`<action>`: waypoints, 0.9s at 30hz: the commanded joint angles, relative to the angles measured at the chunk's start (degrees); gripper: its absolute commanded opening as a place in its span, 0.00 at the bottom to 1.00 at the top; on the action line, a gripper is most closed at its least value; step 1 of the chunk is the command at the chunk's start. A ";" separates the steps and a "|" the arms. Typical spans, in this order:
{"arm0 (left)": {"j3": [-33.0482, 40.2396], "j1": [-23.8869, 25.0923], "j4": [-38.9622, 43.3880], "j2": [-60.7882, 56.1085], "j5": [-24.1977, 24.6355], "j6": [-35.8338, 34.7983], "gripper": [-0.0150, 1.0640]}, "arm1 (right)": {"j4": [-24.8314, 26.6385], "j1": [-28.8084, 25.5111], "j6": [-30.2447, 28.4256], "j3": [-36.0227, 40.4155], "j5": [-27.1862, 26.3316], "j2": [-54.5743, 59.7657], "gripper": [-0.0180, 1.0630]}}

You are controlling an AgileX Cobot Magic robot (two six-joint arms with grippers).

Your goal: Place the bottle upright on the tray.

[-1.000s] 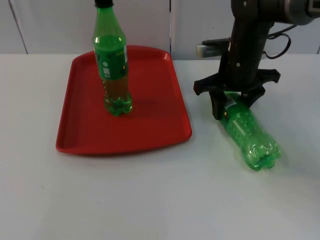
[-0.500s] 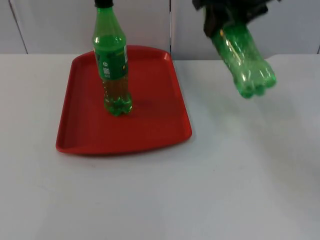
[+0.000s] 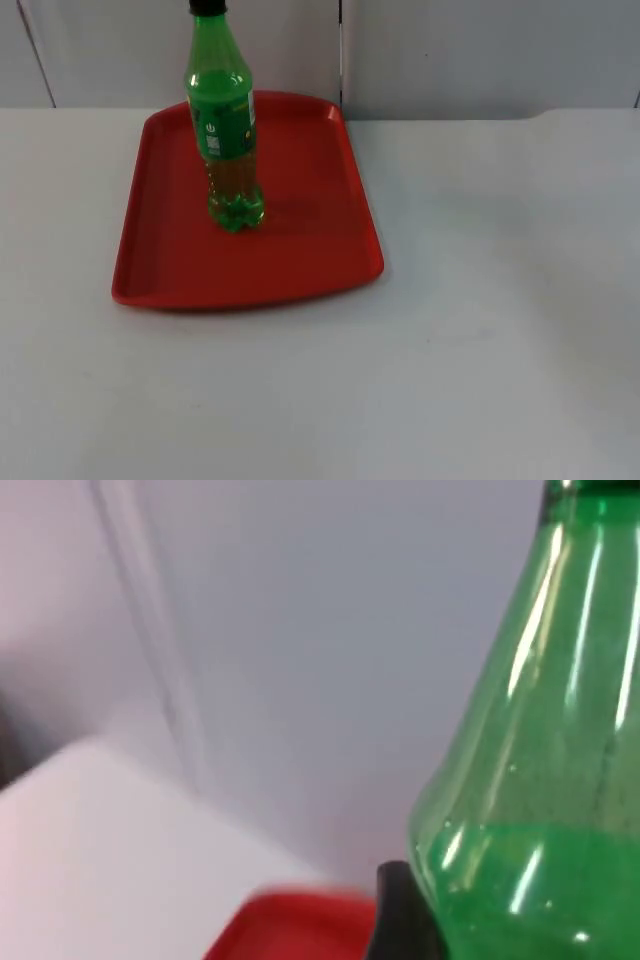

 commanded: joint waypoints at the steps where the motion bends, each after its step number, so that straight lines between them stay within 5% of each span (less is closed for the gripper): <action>1: 0.27 0.29 -0.42 -0.25 -0.11 0.04 0.99 | 1.38 1.39 -3.40 1.16 -7.75 -0.64 0.02; 5: 0.27 0.29 -0.42 -0.25 -0.11 0.04 0.99 | 1.38 3.68 -6.41 3.08 -18.31 -0.64 0.02; 10: 0.27 0.29 -0.42 -0.25 -0.11 0.04 0.99 | 1.38 8.64 -8.41 9.24 -44.81 -0.03 0.02; 11: 0.27 0.29 -0.42 -0.25 -0.11 0.04 0.99 | 1.38 8.64 -8.41 9.24 -44.81 -0.03 0.02; 13: 0.27 0.29 -0.42 -0.25 -0.11 0.04 0.99 | 1.27 9.68 -8.41 11.46 -52.92 1.40 0.02; 21: 0.27 0.29 -0.42 -0.25 -0.11 0.04 0.99 | -1.16 9.67 -8.98 11.51 -54.63 6.36 0.02; 27: 0.27 0.29 -0.42 -0.25 -0.11 0.04 0.99 | -1.57 9.67 -1.29 11.39 -60.08 10.67 0.02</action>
